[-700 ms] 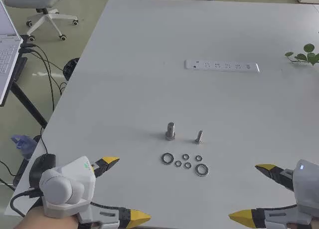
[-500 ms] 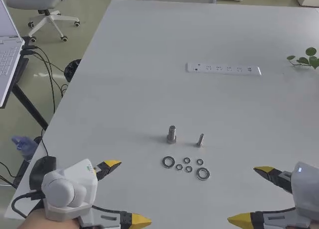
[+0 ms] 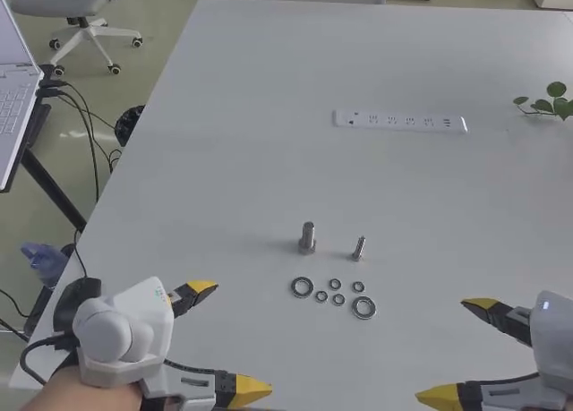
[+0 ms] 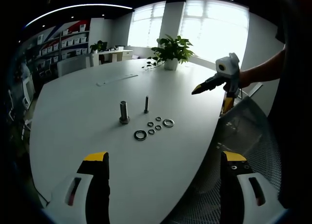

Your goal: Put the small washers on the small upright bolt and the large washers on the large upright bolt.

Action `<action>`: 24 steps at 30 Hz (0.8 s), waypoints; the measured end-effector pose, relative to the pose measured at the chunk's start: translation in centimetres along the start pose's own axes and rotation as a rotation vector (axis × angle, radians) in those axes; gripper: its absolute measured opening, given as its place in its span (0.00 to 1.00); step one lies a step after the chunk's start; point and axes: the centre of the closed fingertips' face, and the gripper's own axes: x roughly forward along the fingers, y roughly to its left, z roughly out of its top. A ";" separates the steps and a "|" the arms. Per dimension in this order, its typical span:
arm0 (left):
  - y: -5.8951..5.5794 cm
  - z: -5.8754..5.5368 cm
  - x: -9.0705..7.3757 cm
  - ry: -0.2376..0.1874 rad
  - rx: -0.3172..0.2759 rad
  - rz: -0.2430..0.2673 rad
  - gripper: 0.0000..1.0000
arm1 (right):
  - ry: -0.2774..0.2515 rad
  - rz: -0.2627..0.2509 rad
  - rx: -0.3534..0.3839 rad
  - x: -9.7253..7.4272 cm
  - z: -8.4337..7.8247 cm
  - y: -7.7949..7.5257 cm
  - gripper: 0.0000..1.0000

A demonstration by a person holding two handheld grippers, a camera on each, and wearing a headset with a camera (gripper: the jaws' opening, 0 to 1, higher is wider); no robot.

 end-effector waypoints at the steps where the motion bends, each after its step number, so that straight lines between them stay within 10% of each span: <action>1: 0.0 0.0 0.0 0.000 -0.002 -0.001 0.95 | 0.000 0.000 0.001 0.0 0.0 0.1 1.00; 24: 0.1 -1.4 -0.3 0.062 0.016 0.019 0.94 | 0.044 0.024 -0.051 1.8 2.5 0.7 0.98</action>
